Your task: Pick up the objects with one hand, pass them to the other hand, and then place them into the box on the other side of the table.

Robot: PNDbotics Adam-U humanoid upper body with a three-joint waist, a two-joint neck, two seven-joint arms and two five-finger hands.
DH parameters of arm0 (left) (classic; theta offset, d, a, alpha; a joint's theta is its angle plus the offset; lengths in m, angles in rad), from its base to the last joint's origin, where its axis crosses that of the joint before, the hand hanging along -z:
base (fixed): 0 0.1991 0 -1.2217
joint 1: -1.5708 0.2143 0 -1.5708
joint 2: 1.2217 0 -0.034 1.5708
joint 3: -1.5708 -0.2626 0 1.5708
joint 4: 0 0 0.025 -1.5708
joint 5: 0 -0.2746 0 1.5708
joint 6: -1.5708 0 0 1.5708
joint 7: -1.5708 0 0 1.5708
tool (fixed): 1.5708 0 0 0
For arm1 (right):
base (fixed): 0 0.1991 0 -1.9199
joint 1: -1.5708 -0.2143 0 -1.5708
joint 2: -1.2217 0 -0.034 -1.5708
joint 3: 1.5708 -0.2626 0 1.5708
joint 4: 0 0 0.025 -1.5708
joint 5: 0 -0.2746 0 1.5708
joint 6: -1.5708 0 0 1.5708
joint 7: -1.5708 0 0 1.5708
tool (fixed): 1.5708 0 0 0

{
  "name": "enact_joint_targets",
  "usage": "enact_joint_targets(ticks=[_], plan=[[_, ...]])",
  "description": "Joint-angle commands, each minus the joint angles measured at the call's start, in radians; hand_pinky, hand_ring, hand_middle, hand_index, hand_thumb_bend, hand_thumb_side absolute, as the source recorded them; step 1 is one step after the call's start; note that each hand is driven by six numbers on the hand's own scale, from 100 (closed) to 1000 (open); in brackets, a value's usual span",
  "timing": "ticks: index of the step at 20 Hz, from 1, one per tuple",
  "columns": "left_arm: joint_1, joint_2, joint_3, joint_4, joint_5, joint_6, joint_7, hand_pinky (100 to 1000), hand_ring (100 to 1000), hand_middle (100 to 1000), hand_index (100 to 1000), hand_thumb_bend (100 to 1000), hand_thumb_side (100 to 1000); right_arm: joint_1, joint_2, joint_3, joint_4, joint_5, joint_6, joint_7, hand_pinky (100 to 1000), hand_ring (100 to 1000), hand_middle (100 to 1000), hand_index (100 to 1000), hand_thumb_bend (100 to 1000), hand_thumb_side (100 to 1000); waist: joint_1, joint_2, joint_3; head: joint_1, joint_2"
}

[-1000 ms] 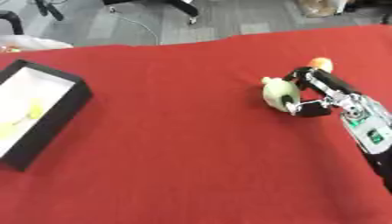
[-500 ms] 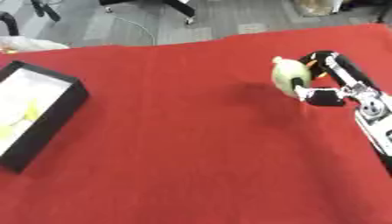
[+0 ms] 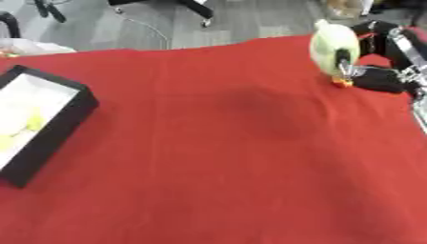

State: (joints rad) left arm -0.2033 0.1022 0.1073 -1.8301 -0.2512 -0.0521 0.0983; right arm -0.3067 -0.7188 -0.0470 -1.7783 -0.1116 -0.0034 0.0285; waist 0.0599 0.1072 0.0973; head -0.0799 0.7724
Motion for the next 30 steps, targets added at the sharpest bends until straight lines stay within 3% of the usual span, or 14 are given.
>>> enact_joint_targets(ticks=[1,5,17,22,30], plan=[[-0.028,0.001,-0.019,0.06,-0.019,-0.005,-0.018,393,456,563,762,439,525,-0.014,-0.005,-0.015,-0.112,-0.061,0.033,-0.001,646,581,319,213,100,100,-0.015,-0.029,-0.007,0.015,-0.002],[-0.089,0.01,-0.073,0.145,-0.033,-0.042,-0.046,395,467,583,773,475,554,-0.032,0.031,0.017,-0.208,-0.13,0.068,0.023,645,579,317,215,100,100,-0.014,-0.03,-0.021,0.03,-0.002],[-0.364,-0.008,-0.293,0.346,-0.08,-0.223,-0.143,411,482,601,794,531,604,-0.121,0.085,0.131,-0.222,-0.248,0.054,0.173,641,576,319,216,100,100,-0.022,-0.033,-0.029,0.051,-0.002],[-0.406,-0.03,-0.334,0.376,-0.085,-0.267,-0.151,417,494,613,800,557,615,-0.135,0.102,0.168,-0.222,-0.277,0.065,0.233,637,574,320,215,100,100,-0.024,-0.029,-0.018,0.051,-0.002],[-0.419,-0.046,-0.393,0.37,-0.079,-0.303,-0.183,426,513,635,804,580,631,-0.119,0.128,0.212,-0.222,-0.272,0.15,0.303,632,573,324,217,100,100,-0.029,-0.028,-0.004,0.048,-0.002]])
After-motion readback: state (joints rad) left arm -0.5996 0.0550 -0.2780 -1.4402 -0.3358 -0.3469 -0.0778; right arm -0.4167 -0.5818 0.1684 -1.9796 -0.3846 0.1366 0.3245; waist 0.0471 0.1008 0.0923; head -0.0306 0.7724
